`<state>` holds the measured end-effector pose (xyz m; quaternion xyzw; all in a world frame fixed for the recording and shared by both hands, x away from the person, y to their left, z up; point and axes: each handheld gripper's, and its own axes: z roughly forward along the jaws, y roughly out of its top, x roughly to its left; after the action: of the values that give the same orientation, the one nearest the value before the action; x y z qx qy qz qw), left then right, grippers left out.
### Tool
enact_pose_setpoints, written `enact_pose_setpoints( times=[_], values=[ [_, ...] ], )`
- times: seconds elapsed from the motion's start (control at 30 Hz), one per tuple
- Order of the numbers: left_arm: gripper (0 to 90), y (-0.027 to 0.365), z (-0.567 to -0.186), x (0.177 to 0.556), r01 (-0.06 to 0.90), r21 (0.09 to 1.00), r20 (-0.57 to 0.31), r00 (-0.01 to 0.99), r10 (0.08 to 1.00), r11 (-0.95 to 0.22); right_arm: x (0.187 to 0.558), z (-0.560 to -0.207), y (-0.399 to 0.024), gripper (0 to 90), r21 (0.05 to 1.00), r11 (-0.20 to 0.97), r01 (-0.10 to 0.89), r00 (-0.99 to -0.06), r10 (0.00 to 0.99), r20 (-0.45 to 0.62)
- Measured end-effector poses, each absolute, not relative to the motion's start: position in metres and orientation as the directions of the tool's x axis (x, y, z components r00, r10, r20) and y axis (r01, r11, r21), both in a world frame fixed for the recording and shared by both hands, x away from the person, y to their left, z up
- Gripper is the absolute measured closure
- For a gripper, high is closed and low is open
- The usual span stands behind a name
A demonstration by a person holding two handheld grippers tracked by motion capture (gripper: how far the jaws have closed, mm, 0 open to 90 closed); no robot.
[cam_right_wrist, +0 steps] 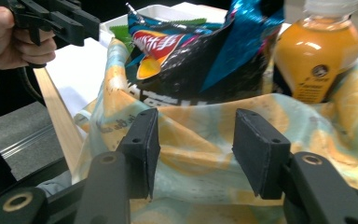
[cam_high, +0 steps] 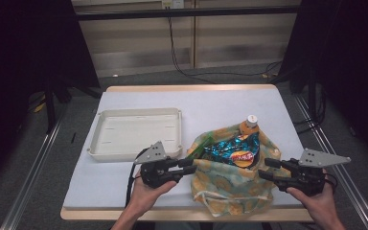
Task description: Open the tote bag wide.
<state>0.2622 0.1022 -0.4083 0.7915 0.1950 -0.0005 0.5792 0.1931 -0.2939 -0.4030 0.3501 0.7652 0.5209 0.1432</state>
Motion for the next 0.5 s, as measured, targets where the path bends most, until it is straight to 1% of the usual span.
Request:
enact_pose_setpoints(
  times=[0.1, 0.3, 0.37, 0.43, 0.47, 0.5],
  values=[
    [65.6, 0.094, -0.41, 0.263, 0.301, 0.915, -0.219, 0.93, 0.297, -0.268, 0.191, -0.402, -0.29, 48.1, 0.896, 0.236, 0.375, -0.74, 0.659, 0.137],
    [59.0, 0.08, -0.416, 0.264, 0.297, 0.906, -0.208, 0.932, 0.296, -0.3, 0.189, -0.411, -0.287, 47.8, 0.882, 0.256, 0.395, -0.742, 0.655, 0.142],
    [58.2, 0.077, -0.418, 0.263, 0.291, 0.905, -0.202, 0.936, 0.289, -0.309, 0.189, -0.414, -0.286, 50.4, 0.878, 0.26, 0.402, -0.741, 0.655, 0.145],
    [57.3, 0.075, -0.419, 0.263, 0.283, 0.902, -0.19, 0.938, 0.289, -0.326, 0.189, -0.416, -0.286, 55.1, 0.874, 0.269, 0.404, -0.747, 0.649, 0.146],
    [56.7, 0.074, -0.419, 0.263, 0.281, 0.902, -0.185, 0.938, 0.293, -0.329, 0.189, -0.417, -0.286, 59.2, 0.873, 0.272, 0.406, -0.747, 0.649, 0.145],
    [56.2, 0.073, -0.419, 0.264, 0.28, 0.904, -0.186, 0.938, 0.291, -0.324, 0.189, -0.418, -0.286, 65.2, 0.87, 0.275, 0.408, -0.749, 0.646, 0.147]
  ],
)
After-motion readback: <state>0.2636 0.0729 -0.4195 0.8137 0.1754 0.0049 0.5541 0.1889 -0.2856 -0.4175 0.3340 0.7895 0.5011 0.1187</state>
